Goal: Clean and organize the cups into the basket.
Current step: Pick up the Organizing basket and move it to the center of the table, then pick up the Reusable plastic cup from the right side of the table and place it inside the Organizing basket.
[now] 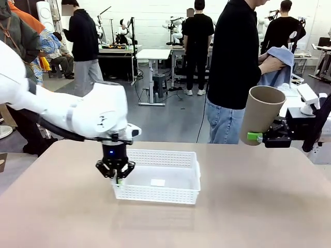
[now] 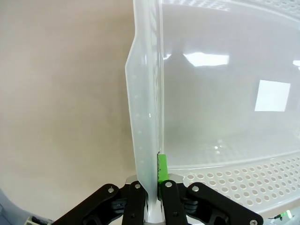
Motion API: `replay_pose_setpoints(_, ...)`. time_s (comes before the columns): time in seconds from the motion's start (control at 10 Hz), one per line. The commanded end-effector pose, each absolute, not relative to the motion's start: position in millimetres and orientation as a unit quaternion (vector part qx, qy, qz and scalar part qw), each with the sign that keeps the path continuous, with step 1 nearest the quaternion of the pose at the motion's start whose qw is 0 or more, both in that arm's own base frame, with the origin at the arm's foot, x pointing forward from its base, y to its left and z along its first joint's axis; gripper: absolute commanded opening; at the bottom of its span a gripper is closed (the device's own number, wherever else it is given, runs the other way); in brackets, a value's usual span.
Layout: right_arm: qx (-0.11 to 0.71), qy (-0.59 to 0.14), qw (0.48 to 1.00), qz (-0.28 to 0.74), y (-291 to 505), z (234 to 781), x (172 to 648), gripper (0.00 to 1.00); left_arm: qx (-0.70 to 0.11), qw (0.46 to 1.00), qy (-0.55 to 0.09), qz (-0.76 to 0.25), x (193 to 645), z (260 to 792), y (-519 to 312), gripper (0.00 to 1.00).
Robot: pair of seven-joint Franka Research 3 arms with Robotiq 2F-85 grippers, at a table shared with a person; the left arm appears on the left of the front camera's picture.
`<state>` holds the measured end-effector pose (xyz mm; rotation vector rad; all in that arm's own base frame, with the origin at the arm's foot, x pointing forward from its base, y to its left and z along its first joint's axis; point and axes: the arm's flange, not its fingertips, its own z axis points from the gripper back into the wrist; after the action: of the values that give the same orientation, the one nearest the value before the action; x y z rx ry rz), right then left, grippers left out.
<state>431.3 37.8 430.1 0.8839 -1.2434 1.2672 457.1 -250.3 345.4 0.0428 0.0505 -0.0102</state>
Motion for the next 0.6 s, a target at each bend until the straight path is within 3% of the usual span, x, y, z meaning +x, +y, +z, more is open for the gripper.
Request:
replay_pose_setpoints(0.0,0.388,-0.533,0.523,0.541,37.5,422.0,435.1,0.0,0.057,0.998,0.026,-0.004,466.8,340.5,-280.3,0.0)
replay_pose_setpoints(0.4,0.388,-0.533,0.523,0.541,37.5,422.0,435.1,0.0,0.072,0.997,0.015,-0.014,457.6,339.1,-309.9,0.0)
replay_pose_setpoints(0.5,0.388,-0.533,0.523,0.541,37.5,422.0,435.1,0.0,0.062,0.997,0.031,0.026,455.7,344.9,-296.5,0.0)
